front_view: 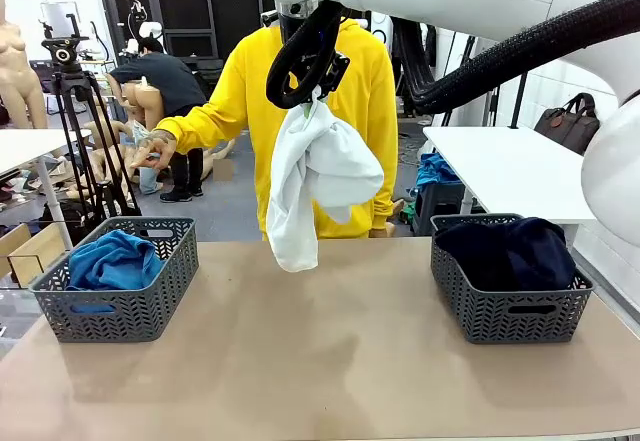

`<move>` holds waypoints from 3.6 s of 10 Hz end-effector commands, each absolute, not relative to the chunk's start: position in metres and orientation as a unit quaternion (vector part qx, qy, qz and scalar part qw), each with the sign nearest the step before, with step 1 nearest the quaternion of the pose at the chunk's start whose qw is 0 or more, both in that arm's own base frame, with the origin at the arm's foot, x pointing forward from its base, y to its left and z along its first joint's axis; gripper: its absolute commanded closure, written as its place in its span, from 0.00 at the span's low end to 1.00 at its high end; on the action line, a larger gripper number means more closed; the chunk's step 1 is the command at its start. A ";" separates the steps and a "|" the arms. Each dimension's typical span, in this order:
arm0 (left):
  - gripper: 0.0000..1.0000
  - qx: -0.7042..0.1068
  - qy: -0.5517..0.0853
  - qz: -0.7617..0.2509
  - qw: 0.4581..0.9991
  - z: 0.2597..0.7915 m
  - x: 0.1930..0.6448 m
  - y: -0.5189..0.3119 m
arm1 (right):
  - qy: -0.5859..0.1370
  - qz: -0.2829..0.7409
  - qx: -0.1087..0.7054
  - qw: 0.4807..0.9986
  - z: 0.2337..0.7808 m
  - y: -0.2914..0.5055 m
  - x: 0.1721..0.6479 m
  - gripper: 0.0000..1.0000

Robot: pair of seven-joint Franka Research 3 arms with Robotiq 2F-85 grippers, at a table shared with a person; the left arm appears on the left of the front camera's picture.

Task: Sort the tops and bottoms.
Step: Sort the clothes according to human instructions.

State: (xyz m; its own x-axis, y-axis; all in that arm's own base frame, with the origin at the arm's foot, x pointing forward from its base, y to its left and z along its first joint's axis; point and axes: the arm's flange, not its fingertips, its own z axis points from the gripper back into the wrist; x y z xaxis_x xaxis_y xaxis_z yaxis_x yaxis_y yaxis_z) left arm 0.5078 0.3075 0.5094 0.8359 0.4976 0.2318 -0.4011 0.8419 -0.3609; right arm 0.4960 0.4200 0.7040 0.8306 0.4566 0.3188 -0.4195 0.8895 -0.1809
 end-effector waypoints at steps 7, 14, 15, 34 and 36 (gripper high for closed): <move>0.00 -0.145 -0.161 0.246 0.945 0.510 0.507 0.306 | -0.181 0.228 -0.051 0.955 0.707 0.419 0.496 1.00; 0.00 -0.145 -0.161 0.246 0.945 0.510 0.507 0.306 | -0.186 0.210 -0.047 0.959 0.706 0.435 0.504 1.00; 0.00 -0.145 -0.161 0.246 0.945 0.510 0.507 0.306 | -0.200 0.192 -0.062 0.959 0.712 0.460 0.513 1.00; 0.00 -0.145 -0.161 0.246 0.945 0.510 0.507 0.306 | -0.287 0.265 0.117 0.913 0.709 0.911 0.625 1.00; 0.00 -0.145 -0.161 0.246 0.945 0.510 0.507 0.306 | -0.289 0.248 0.086 0.921 0.673 0.935 0.645 1.00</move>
State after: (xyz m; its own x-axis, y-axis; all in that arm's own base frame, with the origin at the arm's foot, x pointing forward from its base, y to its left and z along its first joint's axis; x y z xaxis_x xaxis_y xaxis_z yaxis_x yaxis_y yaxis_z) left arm 0.5081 0.3071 0.5091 0.8363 0.4971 0.2313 -0.4007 0.8421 -0.3609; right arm 0.4572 0.6559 0.5600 0.6994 0.4138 0.5828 -0.5251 0.8507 0.0262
